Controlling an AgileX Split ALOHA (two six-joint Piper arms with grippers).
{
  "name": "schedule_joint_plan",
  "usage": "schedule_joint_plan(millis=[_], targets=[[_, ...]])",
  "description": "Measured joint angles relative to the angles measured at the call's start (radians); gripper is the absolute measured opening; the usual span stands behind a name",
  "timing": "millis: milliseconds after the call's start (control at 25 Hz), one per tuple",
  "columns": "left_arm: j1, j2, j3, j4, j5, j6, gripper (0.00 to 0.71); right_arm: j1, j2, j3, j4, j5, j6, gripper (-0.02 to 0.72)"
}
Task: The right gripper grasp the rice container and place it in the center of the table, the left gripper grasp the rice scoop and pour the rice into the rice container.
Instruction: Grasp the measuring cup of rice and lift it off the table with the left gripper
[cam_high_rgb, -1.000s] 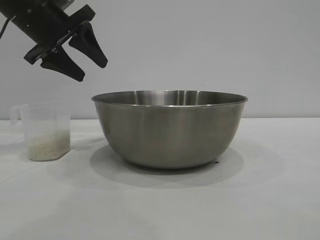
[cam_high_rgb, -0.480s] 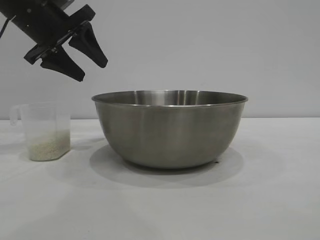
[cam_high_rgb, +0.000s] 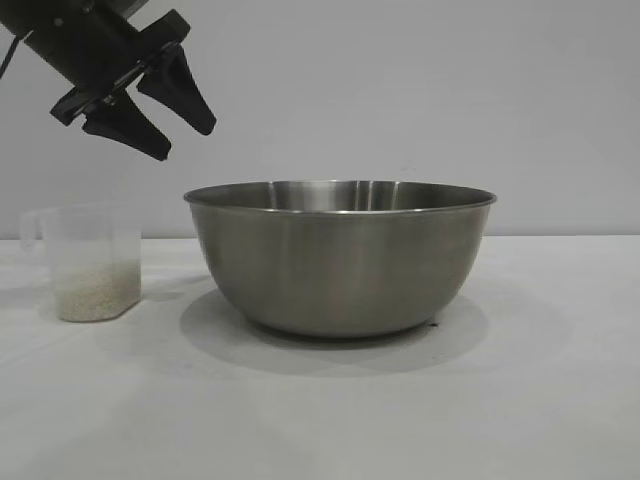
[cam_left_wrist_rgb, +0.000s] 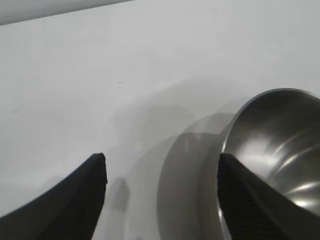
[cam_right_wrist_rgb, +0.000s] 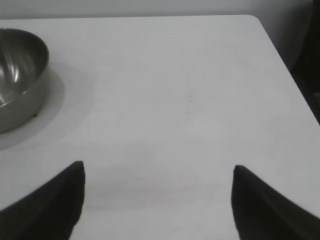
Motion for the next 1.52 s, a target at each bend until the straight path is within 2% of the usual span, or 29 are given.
schedule_joint_plan(millis=[240,400,600,760,840,1000,1160,1360,1520], targets=[[0.0,-0.07,0.0,0.1,-0.069,-0.002,0.444,0.0,0.0,0.0,0.0,0.0,0.0,0.52],[0.0,-0.151,0.0,0.256,-0.09,-0.083,0.444,0.0,0.0,0.0,0.0,0.0,0.0,0.52],[0.0,-0.221,0.0,0.586,-0.061,-0.428,0.444,0.0,0.0,0.0,0.0,0.0,0.0,0.52],[0.0,-0.266,0.0,0.852,0.05,-0.781,0.444,0.0,0.0,0.0,0.0,0.0,0.0,0.52],[0.0,-0.284,0.0,0.927,0.124,-0.887,0.444,0.0,0.0,0.0,0.0,0.0,0.0,0.52],[0.0,-0.322,0.004,0.991,0.245,-0.957,0.444,0.0,0.0,0.0,0.0,0.0,0.0,0.52],[0.0,-0.371,0.045,0.998,0.277,-0.964,0.444,0.0,0.0,0.0,0.0,0.0,0.0,0.52],[0.0,-0.47,0.173,1.0,0.231,-0.964,0.444,0.0,0.0,0.0,-0.002,0.0,0.0,0.52],[0.0,-0.573,0.327,1.002,0.101,-0.966,0.444,0.0,0.0,0.0,-0.002,0.0,0.0,0.52]])
